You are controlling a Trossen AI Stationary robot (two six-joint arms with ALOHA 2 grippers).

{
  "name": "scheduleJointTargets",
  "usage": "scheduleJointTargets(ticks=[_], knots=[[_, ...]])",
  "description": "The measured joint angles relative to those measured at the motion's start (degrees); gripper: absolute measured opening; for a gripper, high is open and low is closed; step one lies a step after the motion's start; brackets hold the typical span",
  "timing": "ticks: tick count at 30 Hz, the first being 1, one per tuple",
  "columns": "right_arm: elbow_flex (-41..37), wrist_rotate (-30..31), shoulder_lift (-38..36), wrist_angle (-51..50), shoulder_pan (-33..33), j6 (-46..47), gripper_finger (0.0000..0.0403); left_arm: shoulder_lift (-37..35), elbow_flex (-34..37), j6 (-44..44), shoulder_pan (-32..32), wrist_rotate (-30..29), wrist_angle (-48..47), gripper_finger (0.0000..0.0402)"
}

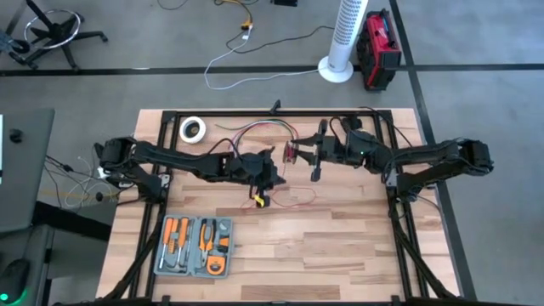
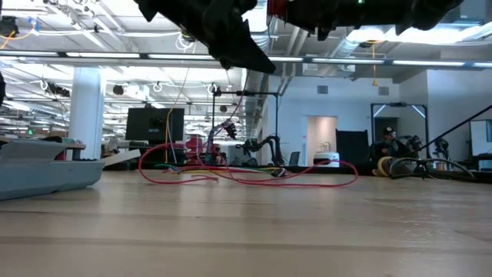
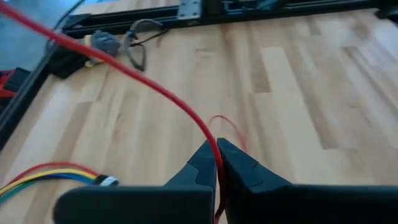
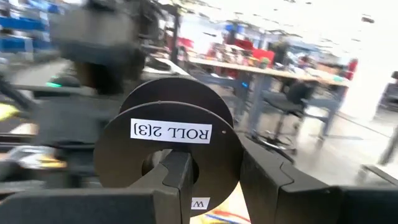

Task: Coil cords
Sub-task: Coil the red wire on the black spool

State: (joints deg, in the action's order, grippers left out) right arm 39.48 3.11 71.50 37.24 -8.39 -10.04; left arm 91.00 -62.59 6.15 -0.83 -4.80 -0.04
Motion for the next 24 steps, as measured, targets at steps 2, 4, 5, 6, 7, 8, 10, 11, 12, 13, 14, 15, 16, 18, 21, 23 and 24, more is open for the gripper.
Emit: scheduleJointTargets(ticks=[2, 4, 5, 6, 7, 8, 10, 11, 12, 13, 14, 15, 16, 18, 21, 23, 24], knots=[[0.0, 1.6, 0.0, -0.6, -0.5, 0.0, 0.0108, 0.0, 0.0, 0.0, -1.0, 0.0, 0.2, 0.0000], [0.0, 1.8, 0.0, -1.3, -0.9, 0.2, 0.0108, 0.0, 0.0, 0.0, -1.9, 0.0, 0.3, 0.0000], [0.0, 1.8, 0.0, -1.8, -1.3, 0.5, 0.0108, 0.0, 0.0, 0.0, -2.2, 0.0, 0.4, 0.0000], [0.0, 2.0, 0.0, -2.5, -1.6, 0.8, 0.0108, 0.0, 0.0, 0.0, -2.5, 0.0, 0.7, 0.0000], [0.0, 2.1, 0.0, -3.3, -1.9, 1.2, 0.0108, 0.0, 0.0, 0.0, -2.7, 0.0, 0.9, 0.0000], [0.0, 2.4, 0.0, -4.0, -2.1, 1.4, 0.0108, 0.0, 0.0, 0.0, -3.0, 0.0, 0.9, 0.0000], [0.0, 3.4, 0.0, -5.7, -2.6, 1.7, 0.0108, 0.0, -0.3, 0.0, -3.3, -0.1, 0.4, 0.0000], [0.0, 3.9, 0.0, -6.5, -2.8, 1.7, 0.0108, 0.0, -0.7, 0.0, -3.5, -0.2, -0.2, 0.0000], [0.0, 4.2, 0.0, -7.2, -3.0, 1.7, 0.0108, 0.0, -1.3, 0.0, -3.7, -0.2, -0.7, 0.0000], [0.0, 4.3, 0.0, -7.8, -3.1, 1.7, 0.0108, 0.0, -2.2, 0.2, -4.0, -0.2, -1.5, 0.0000], [0.0, 4.3, 0.0, -8.4, -3.1, 1.7, 0.0108, 0.0, -3.1, 0.5, -4.2, -0.4, -2.7, 0.0000], [0.0, 4.3, 0.0, -8.9, -3.1, 1.7, 0.0108, 0.0, -4.1, 1.0, -4.4, -0.7, -4.2, 0.0000], [0.0, 4.3, 0.0, -9.4, -3.1, 1.7, 0.0108, 0.0, -5.2, 1.5, -4.6, -1.0, -6.2, 0.0000], [0.0, 4.4, 0.0, -10.3, -3.1, 1.9, 0.0108, 0.0, -8.0, 2.6, -5.0, -1.9, -10.0, 0.0000], [0.0, 4.5, 0.0, -11.6, -3.1, 2.2, 0.0108, 0.0, -11.8, 4.4, -5.6, -3.5, -13.9, 0.0000], [0.0, 4.6, 0.0, -12.3, -3.2, 2.3, 0.0108, 0.0, -14.0, 5.5, -5.9, -4.4, -16.9, 0.0000], [0.0, 4.6, 0.0, -12.7, -3.3, 2.3, 0.0108, 0.0, -15.1, 6.1, -6.1, -4.9, -18.1, 0.0000]])
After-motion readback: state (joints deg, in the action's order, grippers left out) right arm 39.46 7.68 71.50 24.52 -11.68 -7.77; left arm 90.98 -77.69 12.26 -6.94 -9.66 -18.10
